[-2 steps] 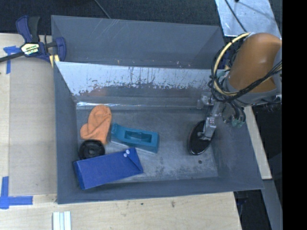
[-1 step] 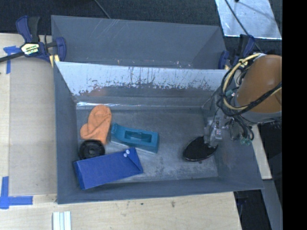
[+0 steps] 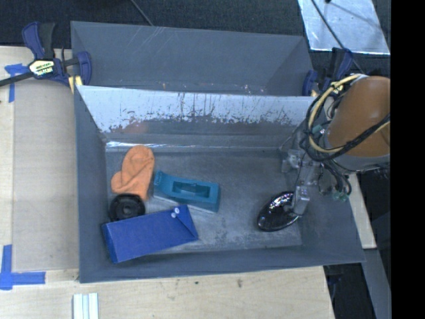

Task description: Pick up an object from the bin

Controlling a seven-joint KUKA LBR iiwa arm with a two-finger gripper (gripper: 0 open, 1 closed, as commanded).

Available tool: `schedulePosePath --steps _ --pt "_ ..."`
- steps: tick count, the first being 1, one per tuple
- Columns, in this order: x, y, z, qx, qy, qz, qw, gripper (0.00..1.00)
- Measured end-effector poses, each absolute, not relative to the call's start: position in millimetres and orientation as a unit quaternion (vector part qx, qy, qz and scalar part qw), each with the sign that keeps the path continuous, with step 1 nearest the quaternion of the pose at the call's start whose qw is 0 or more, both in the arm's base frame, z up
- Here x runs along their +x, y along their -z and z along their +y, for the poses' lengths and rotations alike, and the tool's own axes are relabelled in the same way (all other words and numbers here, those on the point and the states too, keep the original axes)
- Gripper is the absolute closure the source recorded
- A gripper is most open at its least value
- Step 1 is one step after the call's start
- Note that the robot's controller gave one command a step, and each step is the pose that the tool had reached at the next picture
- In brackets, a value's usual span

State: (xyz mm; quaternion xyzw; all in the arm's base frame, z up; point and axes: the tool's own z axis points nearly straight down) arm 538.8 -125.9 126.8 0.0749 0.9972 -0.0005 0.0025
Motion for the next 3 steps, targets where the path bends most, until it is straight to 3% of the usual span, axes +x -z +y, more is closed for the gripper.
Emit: schedulePosePath --steps 1,2,3 --pt "538.8 -127 -126 0.075 0.001 0.997 0.002 0.00" --pt "498.2 -70 -132 0.037 0.000 0.999 0.001 1.00" --pt "498.2 -70 -132 0.037 0.000 0.999 0.002 1.00"
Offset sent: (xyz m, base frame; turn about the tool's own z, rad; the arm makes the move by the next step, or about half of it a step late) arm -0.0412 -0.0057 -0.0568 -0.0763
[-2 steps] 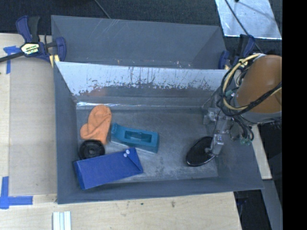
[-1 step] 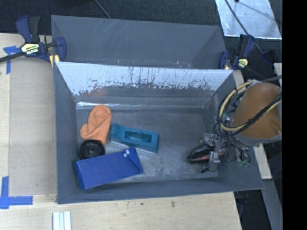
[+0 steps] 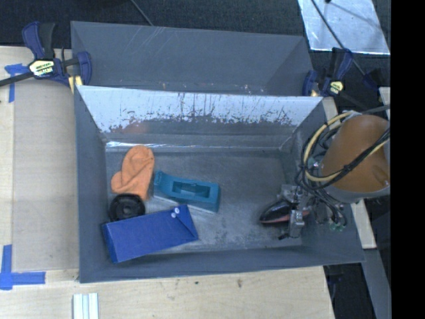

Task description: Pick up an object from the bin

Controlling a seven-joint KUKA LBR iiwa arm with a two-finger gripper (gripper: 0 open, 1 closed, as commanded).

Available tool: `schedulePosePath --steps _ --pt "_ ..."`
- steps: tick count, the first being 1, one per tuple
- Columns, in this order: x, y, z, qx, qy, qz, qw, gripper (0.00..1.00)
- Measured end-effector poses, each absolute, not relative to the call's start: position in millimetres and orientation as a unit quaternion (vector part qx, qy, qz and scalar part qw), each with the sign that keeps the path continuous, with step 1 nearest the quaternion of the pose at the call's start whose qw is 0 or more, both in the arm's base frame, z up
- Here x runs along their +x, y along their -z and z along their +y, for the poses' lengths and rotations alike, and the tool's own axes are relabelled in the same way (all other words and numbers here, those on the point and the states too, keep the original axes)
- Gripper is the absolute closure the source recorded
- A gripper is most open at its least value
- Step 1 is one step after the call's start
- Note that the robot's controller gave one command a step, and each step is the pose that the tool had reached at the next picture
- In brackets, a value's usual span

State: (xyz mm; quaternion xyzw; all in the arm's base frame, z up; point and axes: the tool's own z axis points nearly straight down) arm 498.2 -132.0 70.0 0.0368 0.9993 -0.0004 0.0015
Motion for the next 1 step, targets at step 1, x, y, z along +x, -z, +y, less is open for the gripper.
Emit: schedulePosePath --steps 1 --pt "515.6 -188.6 -149.2 0.048 0.000 0.999 0.001 1.00"
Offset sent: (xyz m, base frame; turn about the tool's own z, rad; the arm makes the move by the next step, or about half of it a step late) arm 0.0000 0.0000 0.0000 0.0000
